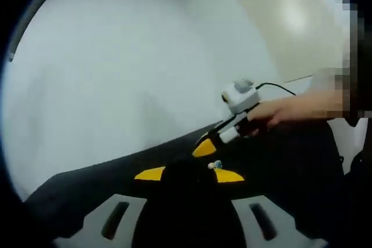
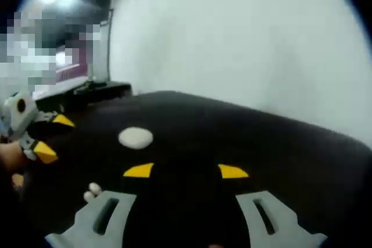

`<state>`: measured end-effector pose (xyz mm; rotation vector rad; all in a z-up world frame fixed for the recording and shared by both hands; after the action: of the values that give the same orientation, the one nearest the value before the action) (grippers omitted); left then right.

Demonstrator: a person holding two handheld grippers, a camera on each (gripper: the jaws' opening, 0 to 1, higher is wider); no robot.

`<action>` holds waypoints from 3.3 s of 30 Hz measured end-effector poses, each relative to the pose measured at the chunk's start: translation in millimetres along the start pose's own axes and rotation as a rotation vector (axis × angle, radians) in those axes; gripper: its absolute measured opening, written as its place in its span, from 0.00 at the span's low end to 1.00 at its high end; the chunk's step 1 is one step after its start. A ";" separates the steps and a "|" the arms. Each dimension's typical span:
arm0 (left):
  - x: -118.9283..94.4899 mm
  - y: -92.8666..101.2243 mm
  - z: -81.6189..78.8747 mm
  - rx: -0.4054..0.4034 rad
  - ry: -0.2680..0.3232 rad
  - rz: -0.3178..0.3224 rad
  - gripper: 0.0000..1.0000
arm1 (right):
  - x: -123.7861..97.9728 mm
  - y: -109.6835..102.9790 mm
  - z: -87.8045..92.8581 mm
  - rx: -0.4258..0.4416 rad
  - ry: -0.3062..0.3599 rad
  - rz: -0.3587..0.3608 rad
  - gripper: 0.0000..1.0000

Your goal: Pick up three earphones and place each one into its charging case using tactile feedback, ensure that each earphone is properly inserted and securely positioned inside the case.

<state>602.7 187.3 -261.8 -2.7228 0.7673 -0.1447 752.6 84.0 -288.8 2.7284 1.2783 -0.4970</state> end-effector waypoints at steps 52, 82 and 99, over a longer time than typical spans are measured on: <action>7.5 9.1 17.2 0.085 -0.099 0.044 0.26 | -44.9 -49.0 -37.0 -0.023 0.170 -0.088 0.35; 7.7 26.8 22.1 0.134 -0.130 0.129 0.29 | -164.1 -118.7 70.1 -0.247 -0.056 -0.719 0.36; 9.4 29.4 24.4 0.157 -0.146 0.139 0.29 | -178.0 -71.3 86.2 -0.369 -0.076 -0.576 0.41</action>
<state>600.5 165.1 -294.2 -2.4917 0.8601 0.0240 570.1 -18.7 -307.8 2.0095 1.9106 -0.3491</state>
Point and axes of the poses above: the point that each gripper's makers call its tool centre point, and the gripper's own axes: x roughly forward along the fingers, y roughly to its right, z roughly out of its underside, the point moved 2 cm from there along -x, roughly backward along the fingers, and after that the axes turned 5 degrees about x, right-handed, at the moved point
